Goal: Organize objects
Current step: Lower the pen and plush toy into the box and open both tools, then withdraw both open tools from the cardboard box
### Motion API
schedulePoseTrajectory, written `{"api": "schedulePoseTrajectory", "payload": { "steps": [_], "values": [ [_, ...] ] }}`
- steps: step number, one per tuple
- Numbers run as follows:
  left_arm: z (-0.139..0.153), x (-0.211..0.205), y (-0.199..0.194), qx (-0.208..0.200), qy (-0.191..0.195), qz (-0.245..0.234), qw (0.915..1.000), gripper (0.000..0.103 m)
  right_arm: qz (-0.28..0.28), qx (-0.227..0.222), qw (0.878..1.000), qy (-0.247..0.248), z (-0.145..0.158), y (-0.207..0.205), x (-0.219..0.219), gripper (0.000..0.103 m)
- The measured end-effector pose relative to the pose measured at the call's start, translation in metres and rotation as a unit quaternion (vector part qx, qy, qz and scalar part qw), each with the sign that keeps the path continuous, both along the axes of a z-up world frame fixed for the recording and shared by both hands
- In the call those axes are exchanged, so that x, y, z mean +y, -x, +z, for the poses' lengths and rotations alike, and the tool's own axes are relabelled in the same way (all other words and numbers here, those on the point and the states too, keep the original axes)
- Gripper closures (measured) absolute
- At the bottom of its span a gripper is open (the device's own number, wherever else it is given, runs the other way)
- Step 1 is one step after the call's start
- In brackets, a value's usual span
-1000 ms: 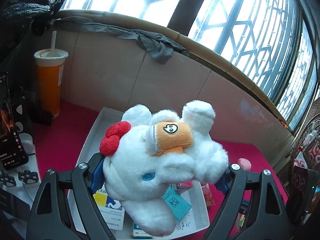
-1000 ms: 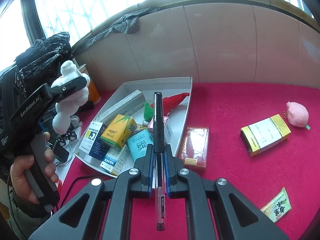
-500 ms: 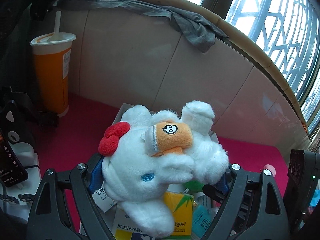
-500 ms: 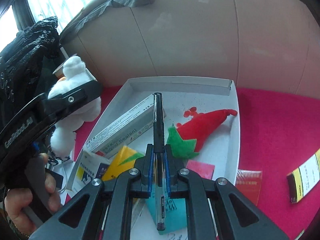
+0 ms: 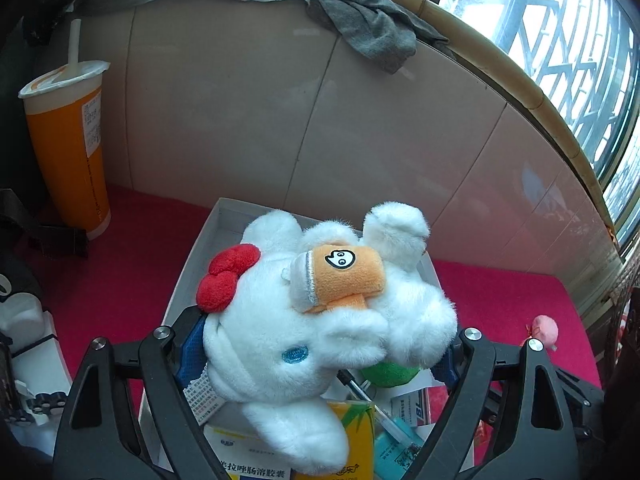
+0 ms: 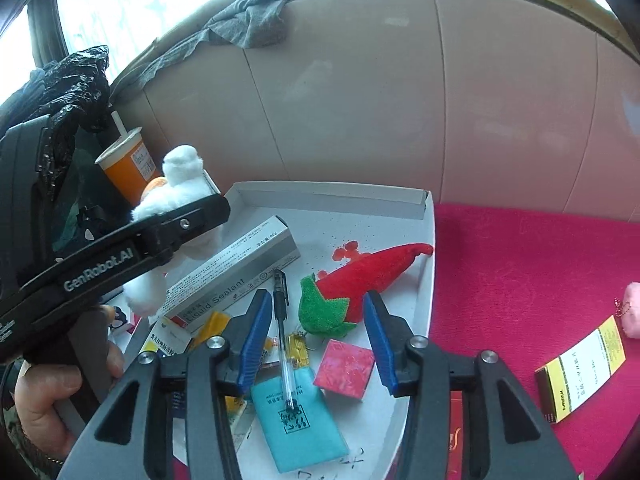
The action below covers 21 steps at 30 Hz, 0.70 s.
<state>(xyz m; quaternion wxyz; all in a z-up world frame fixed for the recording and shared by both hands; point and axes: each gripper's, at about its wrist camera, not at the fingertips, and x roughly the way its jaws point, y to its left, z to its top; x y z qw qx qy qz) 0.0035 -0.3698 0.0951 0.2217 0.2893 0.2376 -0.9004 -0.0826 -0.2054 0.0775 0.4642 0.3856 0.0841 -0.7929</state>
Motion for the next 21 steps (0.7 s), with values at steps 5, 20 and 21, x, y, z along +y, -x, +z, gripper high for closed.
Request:
{"api": "schedulePoseTrajectory", "payload": {
  "steps": [5, 20, 21],
  "values": [
    [-0.001, 0.012, 0.003, -0.005, 0.002, -0.017, 0.9998, 0.016, -0.005, 0.001, 1.000, 0.024, 0.016, -0.011, 0.038, 0.052],
    [0.038, 0.084, -0.017, 0.052, 0.075, -0.070, 0.9933, 0.000, -0.078, 0.068, 0.994, 0.030, 0.014, -0.048, 0.174, 0.025],
    [0.038, 0.089, -0.019, 0.052, 0.077, -0.079, 0.9926, 0.000, -0.093, 0.071, 0.993, 0.030, 0.012, -0.046, 0.186, 0.024]
  ]
}}
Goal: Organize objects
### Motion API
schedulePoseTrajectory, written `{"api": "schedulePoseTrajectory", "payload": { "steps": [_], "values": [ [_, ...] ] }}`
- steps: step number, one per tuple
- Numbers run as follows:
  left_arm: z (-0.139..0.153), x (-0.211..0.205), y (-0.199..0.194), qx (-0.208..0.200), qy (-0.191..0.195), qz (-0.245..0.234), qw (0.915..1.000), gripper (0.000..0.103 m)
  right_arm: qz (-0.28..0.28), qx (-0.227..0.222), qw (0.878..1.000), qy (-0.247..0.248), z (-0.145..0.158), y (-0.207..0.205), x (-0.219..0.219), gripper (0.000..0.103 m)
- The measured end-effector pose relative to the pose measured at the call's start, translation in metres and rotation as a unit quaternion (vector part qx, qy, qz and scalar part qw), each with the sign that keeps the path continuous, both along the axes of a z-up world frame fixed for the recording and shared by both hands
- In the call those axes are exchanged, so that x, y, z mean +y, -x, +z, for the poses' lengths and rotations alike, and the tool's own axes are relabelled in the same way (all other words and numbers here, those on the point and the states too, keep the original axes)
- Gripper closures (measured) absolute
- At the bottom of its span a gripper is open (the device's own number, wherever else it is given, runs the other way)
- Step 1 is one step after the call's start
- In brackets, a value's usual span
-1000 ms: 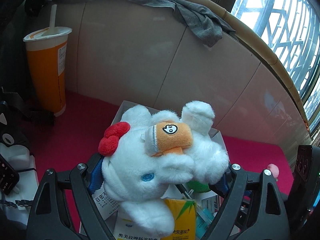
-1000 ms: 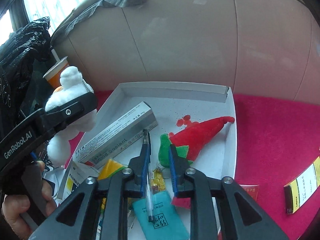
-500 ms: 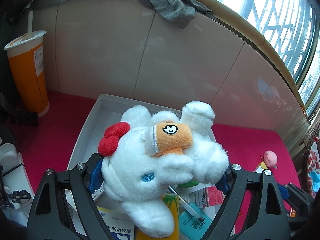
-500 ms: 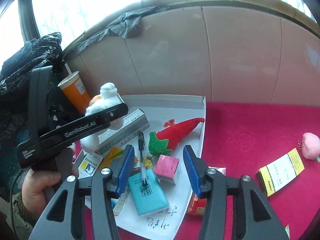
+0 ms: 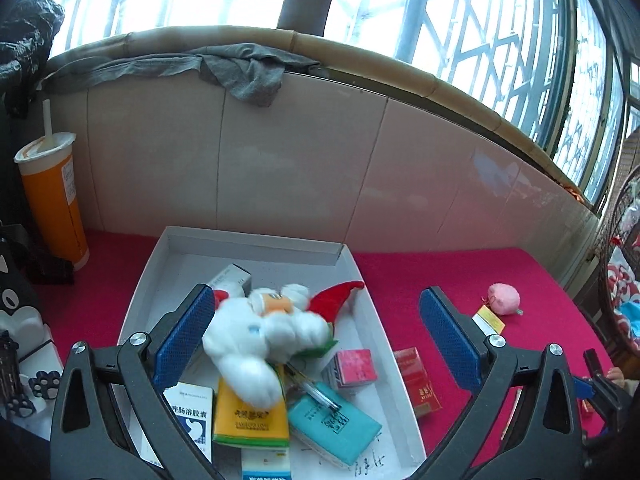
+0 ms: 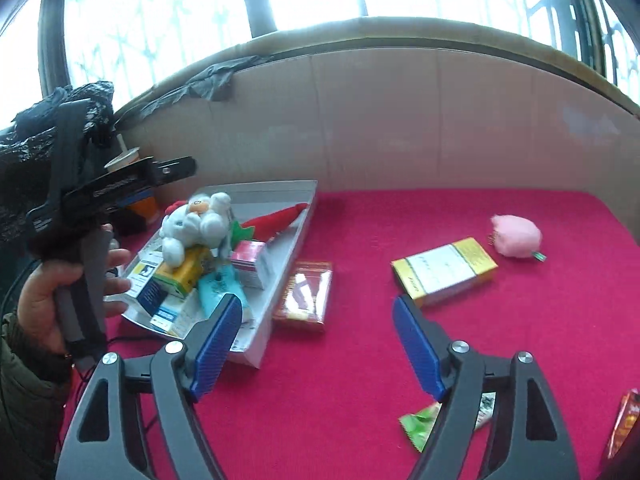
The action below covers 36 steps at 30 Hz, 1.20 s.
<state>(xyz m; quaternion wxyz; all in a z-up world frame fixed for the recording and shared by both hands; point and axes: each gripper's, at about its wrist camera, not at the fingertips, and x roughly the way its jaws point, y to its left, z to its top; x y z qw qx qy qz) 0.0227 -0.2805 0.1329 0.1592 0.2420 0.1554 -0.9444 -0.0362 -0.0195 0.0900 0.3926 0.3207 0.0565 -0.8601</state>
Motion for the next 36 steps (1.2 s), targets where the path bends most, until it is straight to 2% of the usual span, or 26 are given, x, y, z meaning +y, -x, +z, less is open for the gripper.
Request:
{"api": "schedulePoseTrajectory", "payload": {
  "steps": [4, 8, 10, 12, 15, 19, 20, 25, 36],
  "values": [
    [-0.004, 0.026, -0.010, -0.009, -0.006, -0.038, 0.9992, 0.000, -0.050, -0.019, 0.999, 0.002, -0.011, 0.011, 0.038, 0.024],
    [-0.014, 0.074, -0.017, -0.029, -0.007, -0.131, 0.9909, 0.000, -0.102, -0.030, 0.994, 0.000, -0.022, 0.022, 0.072, 0.024],
    [-0.026, 0.103, -0.015, -0.050, -0.006, -0.189, 0.9807, 0.000, -0.132, -0.036, 0.991, 0.001, -0.028, 0.026, 0.089, 0.024],
    [-0.043, 0.131, -0.009, -0.078, -0.015, -0.243, 0.9667, 0.000, -0.160, -0.044, 0.986, 0.000, -0.035, 0.031, 0.104, 0.024],
    [-0.076, 0.164, 0.005, -0.133, -0.031, -0.286, 0.9484, 0.000, -0.194, -0.062, 0.979, -0.008, -0.047, 0.038, 0.118, 0.024],
    [-0.114, 0.190, 0.023, -0.198, -0.014, -0.292, 0.9356, 0.000, -0.212, -0.076, 0.974, -0.022, -0.062, 0.039, 0.126, 0.024],
    [-0.116, 0.194, 0.023, -0.193, 0.007, -0.288, 0.9380, 0.000, -0.216, -0.078, 0.973, -0.027, -0.065, 0.038, 0.127, 0.024],
    [-0.123, 0.218, 0.026, -0.207, 0.082, -0.284, 0.9325, 0.000, -0.224, -0.091, 0.969, -0.040, -0.078, 0.037, 0.130, 0.024],
    [-0.124, 0.215, 0.025, -0.208, 0.078, -0.285, 0.9323, 0.000, -0.233, -0.107, 0.966, -0.033, -0.089, 0.043, 0.136, 0.024]
  ]
}}
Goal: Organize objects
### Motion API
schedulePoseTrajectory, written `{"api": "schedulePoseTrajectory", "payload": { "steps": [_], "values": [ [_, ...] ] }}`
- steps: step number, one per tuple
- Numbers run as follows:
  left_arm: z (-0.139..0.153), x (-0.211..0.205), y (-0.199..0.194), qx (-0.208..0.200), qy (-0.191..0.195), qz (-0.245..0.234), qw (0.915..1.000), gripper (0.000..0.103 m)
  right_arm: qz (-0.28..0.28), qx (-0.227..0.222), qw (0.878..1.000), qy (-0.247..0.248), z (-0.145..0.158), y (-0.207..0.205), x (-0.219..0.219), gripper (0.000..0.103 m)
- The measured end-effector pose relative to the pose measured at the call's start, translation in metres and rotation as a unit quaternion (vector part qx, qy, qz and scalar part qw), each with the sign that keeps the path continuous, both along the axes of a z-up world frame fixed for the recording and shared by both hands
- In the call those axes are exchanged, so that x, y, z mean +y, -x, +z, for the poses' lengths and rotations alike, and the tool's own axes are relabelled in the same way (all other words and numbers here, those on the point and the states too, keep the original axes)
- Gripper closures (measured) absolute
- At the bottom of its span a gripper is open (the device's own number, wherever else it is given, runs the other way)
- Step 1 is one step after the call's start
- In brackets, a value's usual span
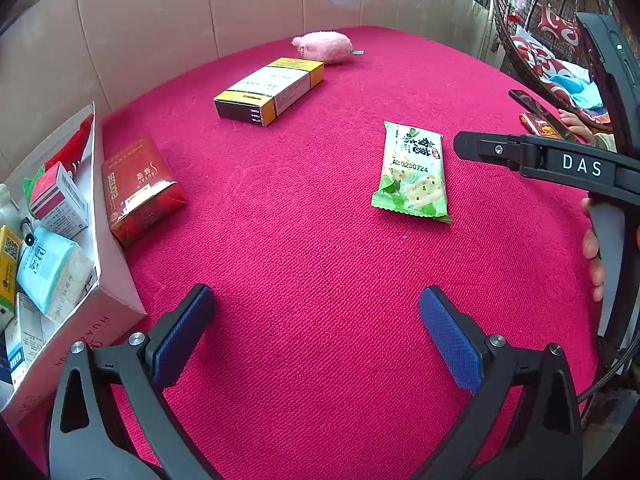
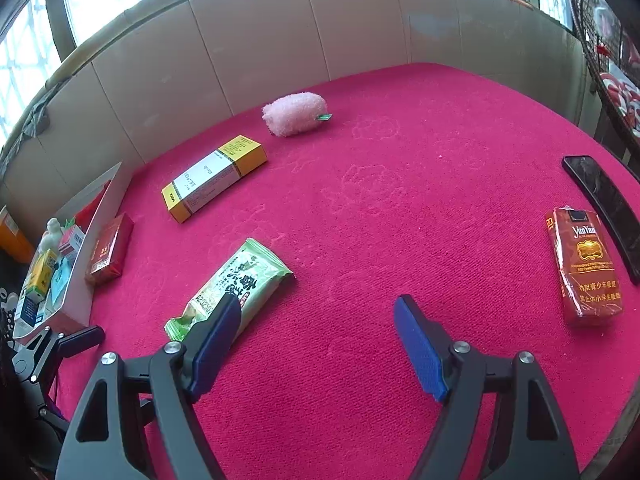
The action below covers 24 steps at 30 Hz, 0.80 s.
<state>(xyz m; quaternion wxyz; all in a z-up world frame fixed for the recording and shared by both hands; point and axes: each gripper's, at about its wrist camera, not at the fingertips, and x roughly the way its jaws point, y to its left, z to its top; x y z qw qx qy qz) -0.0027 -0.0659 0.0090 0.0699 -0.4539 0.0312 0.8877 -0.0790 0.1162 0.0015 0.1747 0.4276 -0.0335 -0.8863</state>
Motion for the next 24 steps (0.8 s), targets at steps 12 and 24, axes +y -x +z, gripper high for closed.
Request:
{"api": "schedulePoseTrajectory", "payload": {
  "steps": [12, 24],
  "values": [
    [0.000, 0.000, 0.000, 0.000, 0.000, 0.001, 1.0000, 0.000, -0.005, 0.001, 1.000, 0.008, -0.006, 0.012, -0.010, 0.023],
    [0.001, -0.001, 0.000, 0.000, 0.000, 0.000, 1.0000, 0.000, -0.004, 0.011, 1.000, -0.011, -0.005, 0.014, -0.008, 0.023]
  ]
}}
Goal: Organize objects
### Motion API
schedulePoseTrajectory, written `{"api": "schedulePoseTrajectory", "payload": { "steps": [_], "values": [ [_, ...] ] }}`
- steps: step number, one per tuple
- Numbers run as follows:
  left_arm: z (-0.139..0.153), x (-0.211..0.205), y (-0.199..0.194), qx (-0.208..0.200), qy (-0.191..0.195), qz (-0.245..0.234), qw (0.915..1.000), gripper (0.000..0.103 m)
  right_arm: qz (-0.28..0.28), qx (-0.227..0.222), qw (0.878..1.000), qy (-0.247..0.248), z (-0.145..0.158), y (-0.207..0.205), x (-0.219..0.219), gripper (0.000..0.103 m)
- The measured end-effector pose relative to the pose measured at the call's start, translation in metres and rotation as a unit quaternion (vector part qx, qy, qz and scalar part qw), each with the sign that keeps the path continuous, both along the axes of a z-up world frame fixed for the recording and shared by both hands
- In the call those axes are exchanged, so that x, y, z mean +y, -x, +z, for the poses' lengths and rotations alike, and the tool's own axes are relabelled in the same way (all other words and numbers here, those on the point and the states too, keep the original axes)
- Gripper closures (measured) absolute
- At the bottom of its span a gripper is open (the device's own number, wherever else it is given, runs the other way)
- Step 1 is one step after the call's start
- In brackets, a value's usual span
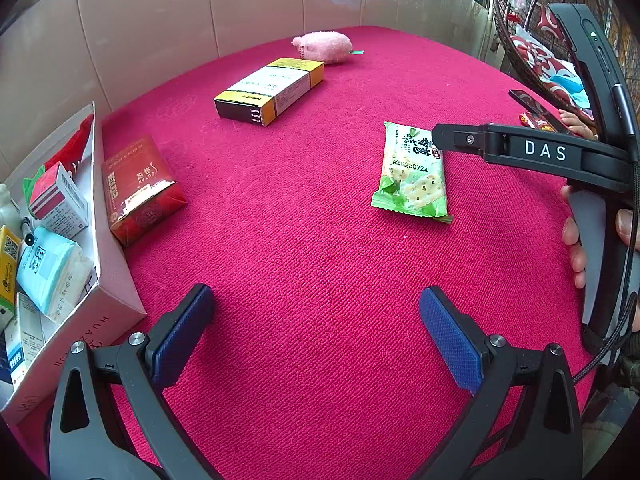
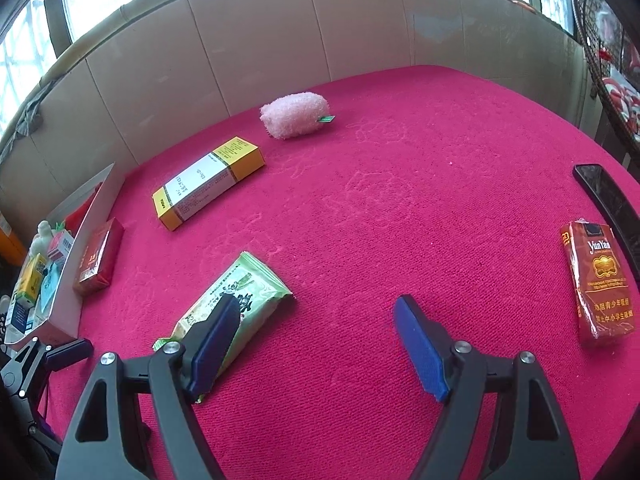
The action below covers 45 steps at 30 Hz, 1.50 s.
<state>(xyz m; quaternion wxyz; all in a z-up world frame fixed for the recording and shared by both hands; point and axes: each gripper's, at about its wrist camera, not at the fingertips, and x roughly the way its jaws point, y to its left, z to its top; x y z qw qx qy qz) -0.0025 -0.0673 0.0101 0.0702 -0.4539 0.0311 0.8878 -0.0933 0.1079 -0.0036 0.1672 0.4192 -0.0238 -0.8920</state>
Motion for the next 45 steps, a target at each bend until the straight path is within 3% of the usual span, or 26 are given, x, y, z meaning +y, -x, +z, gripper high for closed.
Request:
{"api": "schedulePoseTrajectory", "payload": {
  "steps": [22, 45],
  "values": [
    [0.0004, 0.0000, -0.0014, 0.000, 0.000, 0.002, 1.0000, 0.000, -0.006, -0.003, 1.000, -0.022, -0.0047, 0.0026, -0.0001, 0.019],
    [0.0003, 0.0005, -0.0012, 0.000, 0.001, 0.003, 1.0000, 0.000, -0.004, -0.004, 1.000, -0.014, -0.0051, 0.0019, 0.0008, 0.017]
  ]
}}
